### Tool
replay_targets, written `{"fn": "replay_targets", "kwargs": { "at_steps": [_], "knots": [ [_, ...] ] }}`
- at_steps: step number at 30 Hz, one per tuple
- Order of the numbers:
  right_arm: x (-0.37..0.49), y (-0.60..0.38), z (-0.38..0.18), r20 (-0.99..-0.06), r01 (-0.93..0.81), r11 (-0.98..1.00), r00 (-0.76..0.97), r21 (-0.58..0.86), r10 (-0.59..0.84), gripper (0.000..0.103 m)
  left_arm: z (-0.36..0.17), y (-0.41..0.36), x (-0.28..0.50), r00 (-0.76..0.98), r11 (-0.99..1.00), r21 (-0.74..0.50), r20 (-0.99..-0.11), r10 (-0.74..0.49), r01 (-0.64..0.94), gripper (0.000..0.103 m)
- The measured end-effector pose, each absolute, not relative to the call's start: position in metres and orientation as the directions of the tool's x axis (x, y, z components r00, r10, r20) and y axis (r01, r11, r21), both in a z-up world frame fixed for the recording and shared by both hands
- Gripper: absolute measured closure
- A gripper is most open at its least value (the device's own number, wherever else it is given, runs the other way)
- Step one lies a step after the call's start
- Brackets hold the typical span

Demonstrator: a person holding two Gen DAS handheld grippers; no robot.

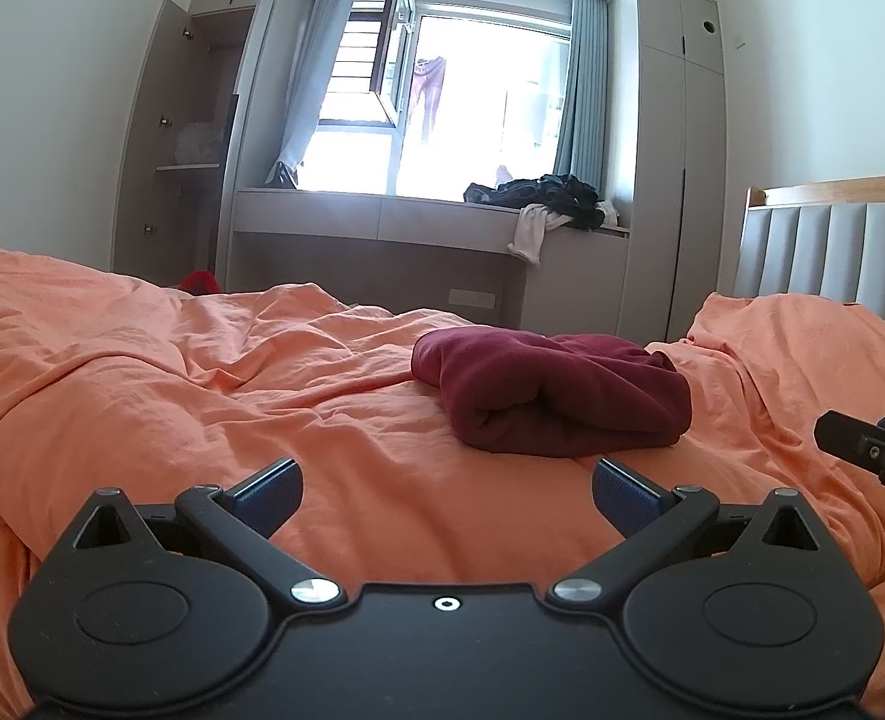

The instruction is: Fold small clothes

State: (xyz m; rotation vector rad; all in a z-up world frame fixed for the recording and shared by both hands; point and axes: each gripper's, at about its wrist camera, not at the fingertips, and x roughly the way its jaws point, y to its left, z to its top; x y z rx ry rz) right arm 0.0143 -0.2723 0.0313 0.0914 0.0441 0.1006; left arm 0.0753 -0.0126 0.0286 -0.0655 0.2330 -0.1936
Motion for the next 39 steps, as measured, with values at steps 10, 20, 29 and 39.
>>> {"fn": "replay_targets", "kwargs": {
  "at_steps": [10,20,29,39],
  "knots": [
    [0.0145,-0.2720,0.0311,-0.040,-0.098,0.991,0.994,0.094,0.103,0.000,0.0287,-0.0124,0.0750,0.954,0.979,-0.091,-0.224,-0.197,0.181,0.000],
    [0.0148,-0.2716,0.0308,-0.040,-0.099,0.991,0.994,0.094,0.103,0.000,0.0289,-0.0126,0.0756,0.954,0.979,-0.090,-0.225,-0.197,0.181,0.000],
    [0.0158,-0.2714,0.0289,-0.044,-0.100,0.991,0.994,0.093,0.104,0.000,0.0280,-0.0126,0.0775,0.949,0.979,-0.095,-0.242,-0.201,0.183,0.000],
    [0.0174,-0.2722,0.0295,-0.047,-0.101,0.991,0.993,0.090,0.106,0.000,0.0288,-0.0177,0.0737,0.954,0.985,-0.057,-0.246,-0.171,0.162,0.000]
  ]
}}
